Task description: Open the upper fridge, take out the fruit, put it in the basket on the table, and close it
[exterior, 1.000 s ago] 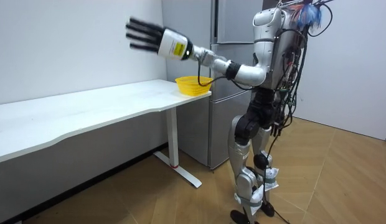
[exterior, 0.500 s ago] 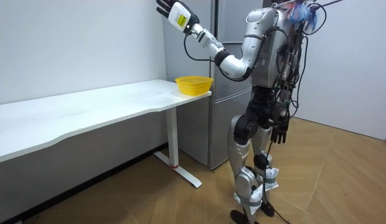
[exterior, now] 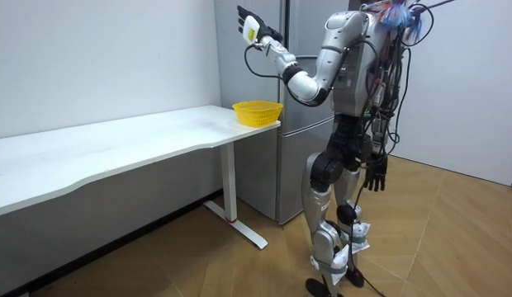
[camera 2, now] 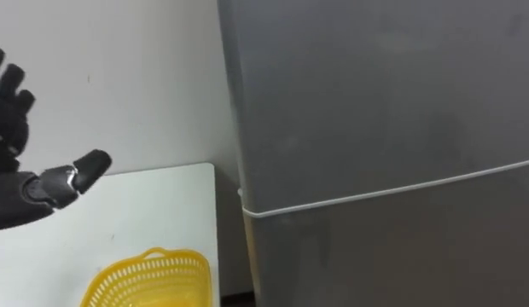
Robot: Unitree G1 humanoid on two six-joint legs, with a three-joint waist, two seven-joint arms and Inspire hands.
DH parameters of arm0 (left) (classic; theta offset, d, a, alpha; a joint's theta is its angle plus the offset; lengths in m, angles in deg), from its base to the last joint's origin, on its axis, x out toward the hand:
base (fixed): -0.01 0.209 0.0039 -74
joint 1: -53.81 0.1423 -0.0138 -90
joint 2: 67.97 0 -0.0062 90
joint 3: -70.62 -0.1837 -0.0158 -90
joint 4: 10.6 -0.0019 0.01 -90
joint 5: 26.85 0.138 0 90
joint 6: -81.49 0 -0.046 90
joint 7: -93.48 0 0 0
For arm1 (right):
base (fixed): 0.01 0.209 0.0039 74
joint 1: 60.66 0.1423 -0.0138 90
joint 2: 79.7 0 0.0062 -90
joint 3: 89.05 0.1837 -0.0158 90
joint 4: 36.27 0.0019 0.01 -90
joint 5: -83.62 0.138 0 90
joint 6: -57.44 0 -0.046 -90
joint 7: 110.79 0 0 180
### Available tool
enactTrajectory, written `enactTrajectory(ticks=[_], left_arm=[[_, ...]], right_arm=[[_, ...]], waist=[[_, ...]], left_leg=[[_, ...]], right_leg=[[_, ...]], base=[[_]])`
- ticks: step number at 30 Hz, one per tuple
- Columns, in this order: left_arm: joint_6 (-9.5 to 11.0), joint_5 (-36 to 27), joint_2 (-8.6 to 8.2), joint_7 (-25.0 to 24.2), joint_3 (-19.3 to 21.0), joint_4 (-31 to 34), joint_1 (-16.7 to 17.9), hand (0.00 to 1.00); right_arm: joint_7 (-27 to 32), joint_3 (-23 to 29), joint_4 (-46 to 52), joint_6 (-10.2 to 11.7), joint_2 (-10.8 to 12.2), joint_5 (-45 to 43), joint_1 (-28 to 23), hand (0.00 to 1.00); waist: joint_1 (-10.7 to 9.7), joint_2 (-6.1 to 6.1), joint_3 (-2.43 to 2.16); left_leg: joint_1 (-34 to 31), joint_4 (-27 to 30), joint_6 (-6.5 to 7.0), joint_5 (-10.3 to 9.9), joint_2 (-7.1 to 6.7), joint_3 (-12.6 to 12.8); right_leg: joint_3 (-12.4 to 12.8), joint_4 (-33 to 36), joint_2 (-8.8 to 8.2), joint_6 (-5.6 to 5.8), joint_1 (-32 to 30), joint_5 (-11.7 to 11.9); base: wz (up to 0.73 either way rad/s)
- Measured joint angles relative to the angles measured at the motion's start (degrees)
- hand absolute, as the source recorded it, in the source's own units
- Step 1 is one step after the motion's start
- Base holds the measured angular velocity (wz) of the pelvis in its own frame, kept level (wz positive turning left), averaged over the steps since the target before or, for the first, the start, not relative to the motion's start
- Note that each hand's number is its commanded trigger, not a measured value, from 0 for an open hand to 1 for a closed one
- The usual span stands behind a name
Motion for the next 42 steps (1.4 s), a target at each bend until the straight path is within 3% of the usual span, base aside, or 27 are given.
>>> enactTrajectory(ticks=[9, 19, 24, 42], left_arm=[[-2.7, -0.4, 0.15, -5.0, -7.5, -0.1, -0.6, 0.00], [-2.7, -0.5, 0.33, -9.0, -8.0, 0.0, -2.7, 0.00], [-2.7, -0.5, 0.31, -10.5, -10.6, 0.0, -2.7, 0.00], [-3.1, -2.4, 0.31, -13.5, -15.9, -0.2, -3.5, 0.00]], right_arm=[[0.1, -1.7, 0.2, 0.2, -0.4, 0.0, 2.1, 0.00], [0.1, -2.2, -0.1, 0.7, -0.5, -0.2, 2.7, 0.00], [2.0, -4.4, -0.6, 0.7, -0.5, 0.0, 2.6, 0.00], [2.5, -6.7, -0.7, 0.6, -0.6, -1.5, 2.7, 0.00]], waist=[[-1.6, 1.19, -0.16], [-2.8, 1.12, -0.04], [-2.9, 0.84, 0.15], [-3.2, 0.54, 0.17]], left_leg=[[0.2, 0.0, -0.05, 0.0, 0.23, 1.0], [0.1, -0.1, -0.09, 0.1, 0.34, 1.5], [0.1, -0.1, -0.10, 0.1, 0.33, 1.5], [0.7, -0.4, -0.09, 0.1, 0.29, 1.5]], right_leg=[[0.8, 0.1, 0.26, -0.11, 0.0, 0.1], [1.4, 0.0, 0.39, -0.21, 0.0, 0.1], [1.4, 0.0, 0.40, -0.20, 0.0, 0.1], [1.5, -0.1, 0.39, -0.20, 0.1, 0.1]], base=[[-0.03], [-0.03], [0.00], [0.00]])
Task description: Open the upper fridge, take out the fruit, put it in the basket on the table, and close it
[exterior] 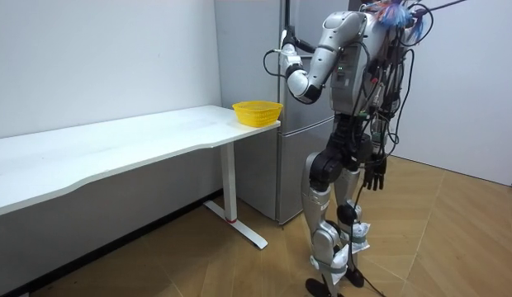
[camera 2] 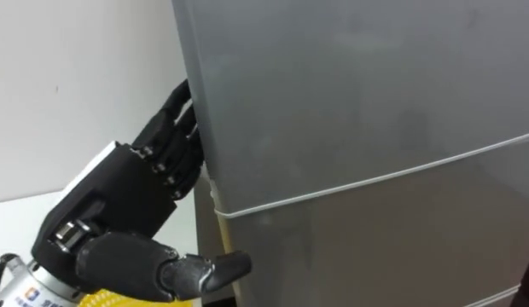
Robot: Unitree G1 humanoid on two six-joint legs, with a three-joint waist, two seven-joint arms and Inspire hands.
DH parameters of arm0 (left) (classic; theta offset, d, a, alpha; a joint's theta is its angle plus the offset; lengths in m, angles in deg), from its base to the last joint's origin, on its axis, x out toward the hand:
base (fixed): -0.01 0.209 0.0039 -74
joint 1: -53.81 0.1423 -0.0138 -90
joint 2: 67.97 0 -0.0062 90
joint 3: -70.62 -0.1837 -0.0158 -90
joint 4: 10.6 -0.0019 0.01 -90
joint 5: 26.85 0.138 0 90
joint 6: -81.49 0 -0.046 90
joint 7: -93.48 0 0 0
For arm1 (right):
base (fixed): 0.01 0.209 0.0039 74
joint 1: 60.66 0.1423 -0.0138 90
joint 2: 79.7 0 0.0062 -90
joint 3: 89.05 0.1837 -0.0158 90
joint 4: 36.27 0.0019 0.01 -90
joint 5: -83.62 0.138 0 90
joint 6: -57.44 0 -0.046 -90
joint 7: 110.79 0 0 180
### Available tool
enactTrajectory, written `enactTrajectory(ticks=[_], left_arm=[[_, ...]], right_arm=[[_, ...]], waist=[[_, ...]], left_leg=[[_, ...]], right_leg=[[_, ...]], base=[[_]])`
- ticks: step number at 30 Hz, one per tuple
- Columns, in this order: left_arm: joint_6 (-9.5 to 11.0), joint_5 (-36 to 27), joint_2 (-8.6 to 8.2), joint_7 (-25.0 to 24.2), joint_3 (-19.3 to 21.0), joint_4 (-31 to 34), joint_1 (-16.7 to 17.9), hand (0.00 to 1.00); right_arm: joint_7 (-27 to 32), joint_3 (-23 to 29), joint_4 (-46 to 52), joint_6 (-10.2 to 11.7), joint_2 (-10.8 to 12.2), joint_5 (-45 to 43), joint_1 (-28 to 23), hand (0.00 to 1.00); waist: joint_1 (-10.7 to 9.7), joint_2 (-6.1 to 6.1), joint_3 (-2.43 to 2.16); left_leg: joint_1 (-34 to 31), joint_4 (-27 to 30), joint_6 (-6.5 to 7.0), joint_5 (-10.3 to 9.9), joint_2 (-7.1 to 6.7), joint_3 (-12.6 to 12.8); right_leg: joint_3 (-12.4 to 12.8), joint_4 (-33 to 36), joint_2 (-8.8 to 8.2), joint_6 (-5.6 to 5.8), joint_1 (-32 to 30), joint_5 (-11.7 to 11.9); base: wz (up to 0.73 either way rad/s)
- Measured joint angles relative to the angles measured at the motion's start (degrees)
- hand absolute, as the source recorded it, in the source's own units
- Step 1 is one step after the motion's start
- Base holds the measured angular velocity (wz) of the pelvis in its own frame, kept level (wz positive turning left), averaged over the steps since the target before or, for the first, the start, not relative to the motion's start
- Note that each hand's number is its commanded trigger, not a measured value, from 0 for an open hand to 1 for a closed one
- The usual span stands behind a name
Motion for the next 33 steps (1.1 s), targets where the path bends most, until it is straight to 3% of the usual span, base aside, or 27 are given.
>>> enactTrajectory(ticks=[9, 10, 11, 12, 17, 18, 19, 22, 27, 33], left_arm=[[0.0, -6.7, -0.04, -0.9, -0.2, -2.3, 0.0, 0.00], [0.0, -7.0, -0.04, -0.9, -0.2, -2.4, 0.0, 0.51], [0.0, -7.0, -0.04, -1.0, -0.2, -2.5, 0.0, 0.87], [0.0, -7.0, -0.04, -1.2, -0.3, -2.9, 0.0, 1.00], [-0.1, -7.0, -0.04, -1.1, -0.4, -4.6, 0.0, 1.00], [-0.1, -7.0, -0.04, -1.0, 0.1, -5.2, -0.1, 0.66], [-0.1, -7.0, -0.04, -0.9, 0.3, -5.5, -0.1, 0.00], [-0.1, -7.0, 0.06, -1.1, 0.3, -5.6, -0.2, 0.00], [-1.3, -7.0, 0.41, -5.0, -4.1, -5.5, -0.2, 0.00], [-1.3, -7.0, 0.41, -7.9, -4.4, -5.5, -0.2, 0.00]], right_arm=[[-0.1, -0.2, 0.1, -0.5, 0.0, -0.1, 0.3, 0.00], [-0.1, -0.3, 0.2, -0.5, 0.0, -0.1, 0.3, 0.00], [-0.1, -0.7, 0.2, -0.5, 0.0, -0.1, 0.4, 0.00], [-0.2, -1.4, 0.4, -0.6, 0.0, -0.2, 0.4, 0.00], [-0.5, -2.3, 0.7, -0.5, 0.0, -0.2, 0.6, 0.00], [-0.5, -2.3, 0.7, -0.6, 0.0, -0.2, 0.6, 0.00], [-0.5, -2.4, 0.7, -0.5, 0.0, -0.2, 0.6, 0.00], [-0.6, -2.6, 0.7, -0.5, 0.0, -0.2, 0.7, 0.00], [-0.6, -2.6, 0.7, -0.5, 0.0, -0.2, 1.2, 0.00], [-0.7, -2.5, 0.7, -0.5, -0.1, -0.1, 1.1, 0.00]], waist=[[0.0, -0.15, -0.08], [0.0, -0.15, -0.08], [0.0, -0.14, -0.08], [0.0, -0.13, -0.09], [0.0, -0.11, -0.10], [0.0, -0.11, -0.11], [0.0, -0.11, -0.11], [0.0, -0.11, -0.13], [-0.3, 0.15, -0.29], [-1.3, 0.36, -0.43]], left_leg=[[-0.2, 0.1, 0.00, 0.0, -0.03, -0.1], [-0.2, 0.1, 0.00, 0.0, -0.03, -0.1], [-0.2, 0.1, 0.00, 0.0, -0.03, -0.1], [-0.1, 0.1, 0.00, 0.0, -0.03, -0.1], [-0.2, 0.1, 0.00, 0.0, -0.03, -0.2], [-0.1, 0.1, 0.00, 0.0, -0.04, -0.2], [-0.1, 0.1, 0.00, 0.0, -0.05, -0.3], [-0.1, 0.1, 0.00, 0.0, -0.07, -0.3], [-0.1, 0.1, 0.00, 0.0, -0.05, -0.3], [0.3, 0.1, 0.00, 0.0, -0.03, -0.2]], right_leg=[[-0.2, 0.0, -0.05, 0.06, 0.0, 0.0], [-0.2, 0.0, -0.05, 0.06, 0.0, 0.0], [-0.2, 0.0, -0.05, 0.06, 0.1, 0.0], [-0.2, 0.0, -0.06, 0.06, 0.1, 0.0], [-0.3, 0.0, -0.09, 0.06, 0.4, 0.0], [-0.5, 0.0, -0.12, 0.06, 0.5, 0.0], [-0.5, 0.0, -0.13, 0.07, 0.5, 0.0], [-0.6, 0.0, -0.16, 0.07, 0.6, 0.0], [-0.5, 0.0, -0.13, 0.07, 0.5, 0.0], [-0.5, 0.0, -0.12, 0.07, 0.6, 0.0]], base=[[0.01], [0.00], [0.00], [0.00], [0.01], [0.04], [0.04], [0.00], [0.00], [0.00]])
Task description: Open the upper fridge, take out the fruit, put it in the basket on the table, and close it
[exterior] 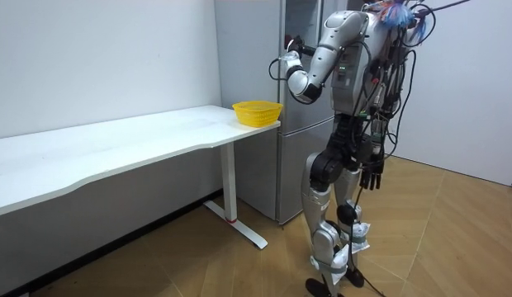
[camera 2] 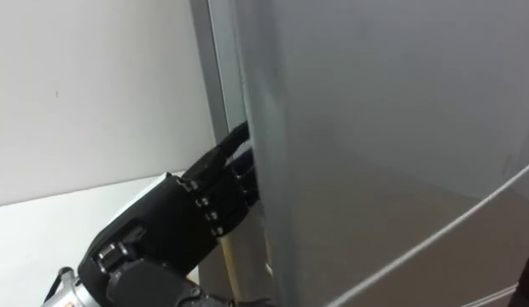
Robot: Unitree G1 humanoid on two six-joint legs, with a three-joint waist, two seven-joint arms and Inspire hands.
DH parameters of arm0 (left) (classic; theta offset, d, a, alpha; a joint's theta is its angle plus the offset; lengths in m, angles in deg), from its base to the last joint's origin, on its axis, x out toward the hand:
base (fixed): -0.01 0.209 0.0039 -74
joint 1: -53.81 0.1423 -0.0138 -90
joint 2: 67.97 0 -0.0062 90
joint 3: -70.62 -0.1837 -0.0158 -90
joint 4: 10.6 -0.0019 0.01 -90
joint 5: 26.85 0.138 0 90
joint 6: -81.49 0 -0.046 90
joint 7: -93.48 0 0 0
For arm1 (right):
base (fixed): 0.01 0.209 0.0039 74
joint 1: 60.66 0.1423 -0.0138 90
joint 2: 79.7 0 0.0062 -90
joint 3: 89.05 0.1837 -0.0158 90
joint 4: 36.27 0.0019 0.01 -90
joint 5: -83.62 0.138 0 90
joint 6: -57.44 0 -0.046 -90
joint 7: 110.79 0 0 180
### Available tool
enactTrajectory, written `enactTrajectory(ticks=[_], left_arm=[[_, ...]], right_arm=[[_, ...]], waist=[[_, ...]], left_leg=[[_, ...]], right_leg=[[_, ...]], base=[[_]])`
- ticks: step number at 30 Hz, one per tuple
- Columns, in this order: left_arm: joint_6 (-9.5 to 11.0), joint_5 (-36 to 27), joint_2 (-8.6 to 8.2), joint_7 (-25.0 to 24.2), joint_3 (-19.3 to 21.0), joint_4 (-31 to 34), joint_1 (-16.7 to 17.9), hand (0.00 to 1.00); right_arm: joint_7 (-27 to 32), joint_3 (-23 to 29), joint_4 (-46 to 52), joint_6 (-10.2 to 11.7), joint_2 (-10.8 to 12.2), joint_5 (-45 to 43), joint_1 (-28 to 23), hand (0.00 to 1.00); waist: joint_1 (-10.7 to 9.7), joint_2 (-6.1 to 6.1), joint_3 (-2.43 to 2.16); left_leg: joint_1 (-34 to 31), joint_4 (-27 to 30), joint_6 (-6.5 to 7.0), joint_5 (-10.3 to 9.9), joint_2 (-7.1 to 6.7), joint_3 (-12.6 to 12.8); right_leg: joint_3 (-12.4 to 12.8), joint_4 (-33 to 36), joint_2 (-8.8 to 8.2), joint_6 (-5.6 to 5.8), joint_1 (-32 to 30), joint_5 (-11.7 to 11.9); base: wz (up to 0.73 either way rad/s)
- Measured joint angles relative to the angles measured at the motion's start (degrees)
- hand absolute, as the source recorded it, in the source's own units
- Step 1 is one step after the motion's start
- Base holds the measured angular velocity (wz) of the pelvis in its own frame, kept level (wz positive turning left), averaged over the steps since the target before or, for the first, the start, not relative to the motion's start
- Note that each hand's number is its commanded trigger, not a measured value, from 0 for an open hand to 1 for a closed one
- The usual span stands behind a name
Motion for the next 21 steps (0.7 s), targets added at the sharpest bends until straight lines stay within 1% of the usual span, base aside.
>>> enactTrajectory(ticks=[7, 11, 16, 19, 21], left_arm=[[0.0, 0.0, 0.00, -1.8, -0.5, 0.0, -0.4, 0.00], [0.0, 0.1, -0.07, -2.4, -1.0, 0.0, -2.3, 0.00], [0.0, 0.1, -0.04, -4.0, -1.9, 0.0, -2.7, 0.00], [0.0, 0.1, -0.04, -4.3, -3.0, 0.0, -4.3, 0.00], [0.0, 0.1, -0.03, -4.5, -3.4, 0.0, -6.0, 0.00]], right_arm=[[0.0, 0.2, 0.0, 0.1, -0.1, 0.1, 0.0, 0.00], [-0.5, 0.2, -0.3, 0.3, -0.3, 0.0, 0.1, 0.00], [-1.8, 0.3, -0.9, 0.5, -0.9, 0.0, 1.1, 0.00], [-1.8, 0.3, -0.8, 0.6, -1.0, 0.0, 1.7, 0.00], [-2.1, 0.3, -0.8, 0.6, -1.1, 0.0, 1.7, 0.00]], waist=[[-0.1, 0.16, -0.10], [-0.2, 0.16, -0.10], [-1.2, 0.19, -0.06], [-1.6, 0.22, -0.03], [-1.7, 0.32, 0.03]], left_leg=[[0.0, 0.0, 0.00, 0.0, 0.01, 0.3], [0.1, 0.0, 0.00, 0.0, 0.04, 0.6], [0.2, -0.1, 0.00, 0.0, 0.19, 1.5], [0.3, -0.1, 0.00, 0.0, 0.23, 2.0], [0.6, -0.2, 0.00, 0.0, 0.26, 2.8]], right_leg=[[0.5, 0.0, 0.03, 0.00, -0.3, 0.0], [0.6, 0.1, 0.05, 0.00, -0.3, 0.0], [1.2, 0.1, 0.18, -0.06, -0.5, 0.0], [2.0, 0.1, 0.30, -0.10, -0.6, 0.1], [2.5, 0.1, 0.31, -0.09, -0.6, 0.1]], base=[[-0.02], [-0.01], [-0.06], [-0.15], [-0.14]])
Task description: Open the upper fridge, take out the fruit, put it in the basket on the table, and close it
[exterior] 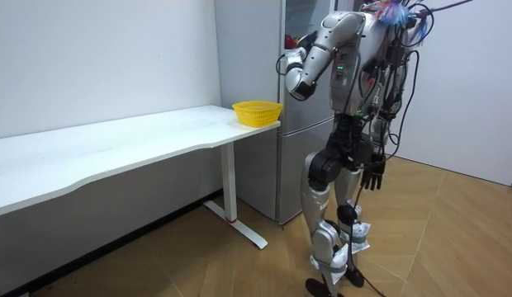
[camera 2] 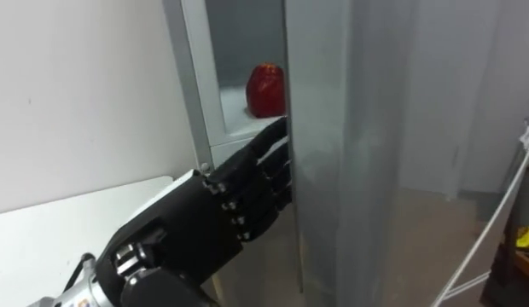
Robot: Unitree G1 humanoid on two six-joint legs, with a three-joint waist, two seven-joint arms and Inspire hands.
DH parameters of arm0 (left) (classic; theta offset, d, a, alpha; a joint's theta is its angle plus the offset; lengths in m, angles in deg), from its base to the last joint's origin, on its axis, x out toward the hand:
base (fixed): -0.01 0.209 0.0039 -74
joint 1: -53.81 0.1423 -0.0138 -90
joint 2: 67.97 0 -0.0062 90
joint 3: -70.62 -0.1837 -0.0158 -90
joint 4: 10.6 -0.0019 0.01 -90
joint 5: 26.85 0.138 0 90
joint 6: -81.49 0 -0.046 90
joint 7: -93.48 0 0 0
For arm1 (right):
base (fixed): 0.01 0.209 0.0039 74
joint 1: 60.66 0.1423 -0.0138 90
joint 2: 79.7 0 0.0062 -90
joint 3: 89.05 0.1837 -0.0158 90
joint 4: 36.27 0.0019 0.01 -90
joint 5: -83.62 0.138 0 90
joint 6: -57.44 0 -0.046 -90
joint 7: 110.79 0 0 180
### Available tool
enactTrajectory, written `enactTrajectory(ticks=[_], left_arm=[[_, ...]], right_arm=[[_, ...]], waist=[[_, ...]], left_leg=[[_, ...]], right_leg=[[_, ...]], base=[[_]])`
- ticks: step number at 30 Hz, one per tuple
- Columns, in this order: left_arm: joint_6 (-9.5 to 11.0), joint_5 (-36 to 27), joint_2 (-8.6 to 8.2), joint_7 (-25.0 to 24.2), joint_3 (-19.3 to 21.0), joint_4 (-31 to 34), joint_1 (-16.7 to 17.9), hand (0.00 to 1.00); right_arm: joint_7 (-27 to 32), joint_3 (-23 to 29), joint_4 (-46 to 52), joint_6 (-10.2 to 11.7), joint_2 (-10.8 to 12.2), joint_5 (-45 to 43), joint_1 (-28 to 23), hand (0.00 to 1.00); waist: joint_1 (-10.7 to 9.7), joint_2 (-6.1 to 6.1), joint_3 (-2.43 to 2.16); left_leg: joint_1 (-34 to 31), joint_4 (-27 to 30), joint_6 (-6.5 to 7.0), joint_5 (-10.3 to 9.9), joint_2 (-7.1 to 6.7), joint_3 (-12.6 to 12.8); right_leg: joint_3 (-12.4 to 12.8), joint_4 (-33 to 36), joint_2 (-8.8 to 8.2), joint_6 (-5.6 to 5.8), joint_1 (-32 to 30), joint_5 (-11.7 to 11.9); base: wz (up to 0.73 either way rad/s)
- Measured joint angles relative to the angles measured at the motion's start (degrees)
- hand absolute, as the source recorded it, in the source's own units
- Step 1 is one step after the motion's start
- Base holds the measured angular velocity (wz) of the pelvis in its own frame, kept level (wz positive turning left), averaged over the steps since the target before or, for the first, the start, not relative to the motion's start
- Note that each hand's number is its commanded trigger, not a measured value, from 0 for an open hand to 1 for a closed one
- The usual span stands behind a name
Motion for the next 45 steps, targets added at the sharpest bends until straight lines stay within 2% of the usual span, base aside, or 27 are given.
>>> enactTrajectory(ticks=[3, 7, 11, 14, 19, 25, 29, 33, 39, 45], left_arm=[[0.0, 0.0, 0.00, 0.0, -0.1, 0.0, -1.3, 0.00], [0.0, 0.0, 0.09, -0.2, -0.9, 0.0, -1.4, 0.00], [-0.2, -0.1, 0.05, -0.6, -1.9, 0.0, -1.5, 0.00], [-0.4, 0.1, 0.04, -1.3, -2.8, 0.0, -1.6, 0.00], [-0.6, 0.1, 0.00, -1.0, -5.1, -0.5, -4.8, 0.00], [-0.1, 0.0, -0.73, 0.6, -9.0, -0.5, -8.1, 0.00], [-0.1, 0.0, -1.92, 1.2, -11.4, -0.5, -9.7, 0.00], [-0.3, 0.0, -2.51, 1.0, -13.1, -0.6, -11.9, 0.00], [-0.4, -0.2, -2.88, 0.7, -15.7, -0.6, -14.8, 0.00], [-0.4, -0.2, -4.37, 0.5, -15.9, -0.6, -15.2, 0.00]], right_arm=[[-0.3, 0.0, 0.0, 0.0, -0.2, 0.0, 0.1, 0.00], [-0.3, 0.2, 0.0, 0.0, -0.6, 0.0, 0.1, 0.00], [-0.3, 0.2, 0.0, -0.1, -0.8, 0.0, 0.3, 0.00], [-0.3, 0.1, 0.0, -0.3, -0.8, 0.0, 0.3, 0.00], [-0.2, 0.1, -0.2, -0.4, -0.8, 1.9, 0.4, 0.00], [0.3, -0.1, -0.2, 0.1, -1.0, 2.2, 0.5, 0.00], [0.4, 0.1, -0.2, 0.1, -1.5, 2.4, 0.7, 0.00], [0.3, 0.0, -0.3, 0.1, -2.5, 3.7, 0.7, 0.00], [0.4, 0.0, -0.4, 0.1, -3.3, 6.9, 0.5, 0.00], [1.1, 0.0, -0.4, 0.2, -3.3, 7.7, 0.5, 0.00]], waist=[[-0.3, 0.13, 0.07], [-1.2, 0.15, 0.11], [-1.8, 0.19, 0.12], [-2.4, 0.27, 0.07], [-3.1, 0.34, 0.09], [-4.6, 1.36, 0.13], [-6.5, 1.88, 0.08], [-7.3, 2.56, 0.31], [-8.4, 2.68, 0.33], [-9.6, 2.67, 0.33]], left_leg=[[0.3, -0.1, 0.00, 0.0, 0.02, 0.5], [0.3, -0.2, 0.00, 0.0, 0.01, 0.6], [0.0, -0.3, 0.00, 0.0, 0.14, 2.2], [-0.5, -0.3, 0.00, 0.0, 0.19, 2.1], [-0.4, -0.3, -0.02, 0.0, 0.38, 2.1], [-0.7, -0.4, -0.02, 0.0, 0.59, 3.4], [-0.6, -0.4, -0.02, 0.0, 0.59, 3.6], [0.0, -0.4, -0.03, 0.0, 0.69, 4.5], [0.6, -0.4, -0.03, 0.0, 0.83, 5.3], [0.6, -0.4, -0.03, 0.0, 0.84, 5.6]], right_leg=[[0.8, 0.0, 0.09, 0.00, 0.0, 0.0], [1.0, -0.1, 0.12, 0.00, 0.0, 0.0], [1.6, 0.0, 0.16, 0.00, -0.7, 0.0], [1.9, 0.1, 0.20, -0.02, -1.1, 0.1], [2.8, -0.1, 0.51, -0.07, -1.1, 0.6], [3.1, -1.0, 0.68, -0.05, -1.1, 1.3], [3.4, -1.2, 0.81, -0.05, -1.2, 1.3], [4.6, -1.0, 0.99, -0.05, -1.2, 1.3], [5.9, -1.0, 1.28, -0.08, -1.1, 1.4], [6.1, -0.9, 1.31, -0.08, -1.2, 1.5]], base=[[-0.15], [-0.03], [-0.10], [-0.05], [-0.09], [0.00], [0.00], [-0.13], [-0.12], [-0.03]])
